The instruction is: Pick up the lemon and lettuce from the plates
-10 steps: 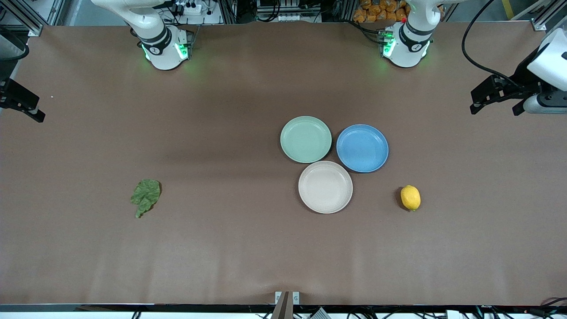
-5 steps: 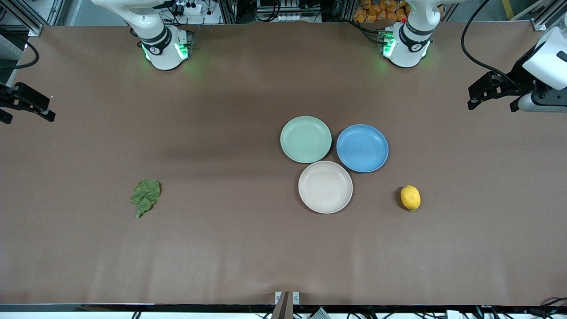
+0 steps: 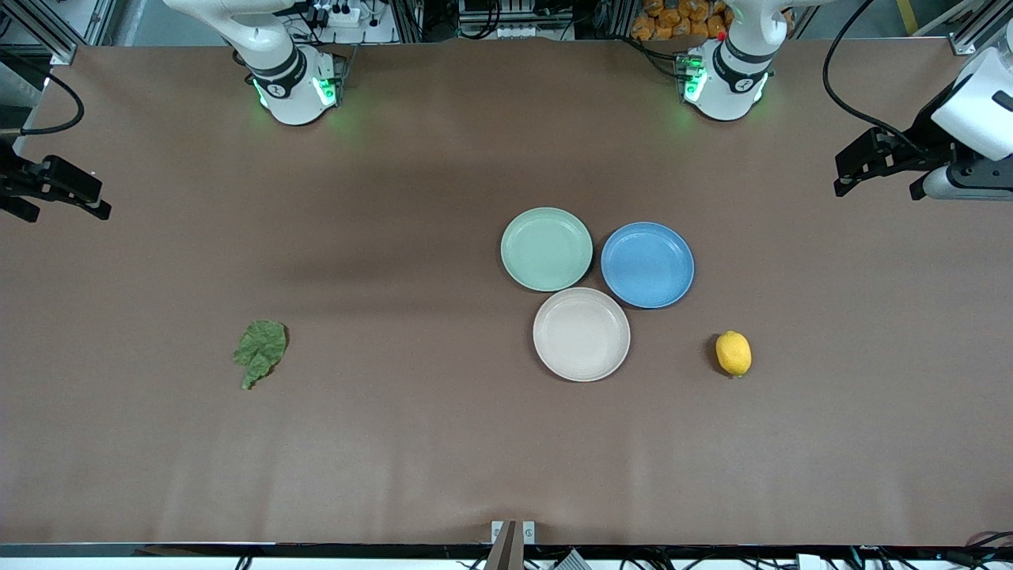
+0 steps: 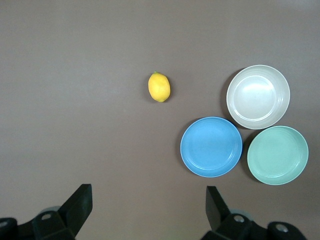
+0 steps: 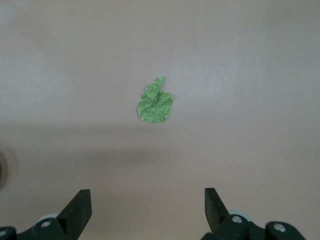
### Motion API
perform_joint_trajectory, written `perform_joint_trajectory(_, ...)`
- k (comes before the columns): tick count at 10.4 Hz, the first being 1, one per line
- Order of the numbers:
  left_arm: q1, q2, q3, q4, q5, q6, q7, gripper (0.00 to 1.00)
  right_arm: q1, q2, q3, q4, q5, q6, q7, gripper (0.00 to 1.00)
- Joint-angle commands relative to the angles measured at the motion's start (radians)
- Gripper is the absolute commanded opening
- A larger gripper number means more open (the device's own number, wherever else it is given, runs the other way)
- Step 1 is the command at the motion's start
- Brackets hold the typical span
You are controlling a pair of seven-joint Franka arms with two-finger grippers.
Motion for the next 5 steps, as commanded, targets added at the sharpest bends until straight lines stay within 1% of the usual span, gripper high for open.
perform_joint_trajectory(1,-0.056,0.010,0.032,0.030,0.047,-0.025,0.007,1.00,-0.008,-0.027,0.002,-0.037,0.008,0.011,-0.017,1.00)
perform_joint_trajectory(2,-0.101,0.003,0.078,0.028,0.050,-0.025,0.007,1.00,-0.008,-0.023,0.002,-0.039,0.008,0.009,-0.017,1.00)
perform_joint_trajectory(3,-0.122,0.002,0.106,0.028,0.047,-0.025,0.007,1.00,-0.009,-0.020,0.002,-0.039,0.008,0.009,-0.017,1.00)
perform_joint_trajectory(5,-0.110,0.001,0.103,0.028,0.043,-0.025,0.009,1.00,-0.005,-0.018,-0.006,-0.042,0.008,0.014,-0.019,1.00)
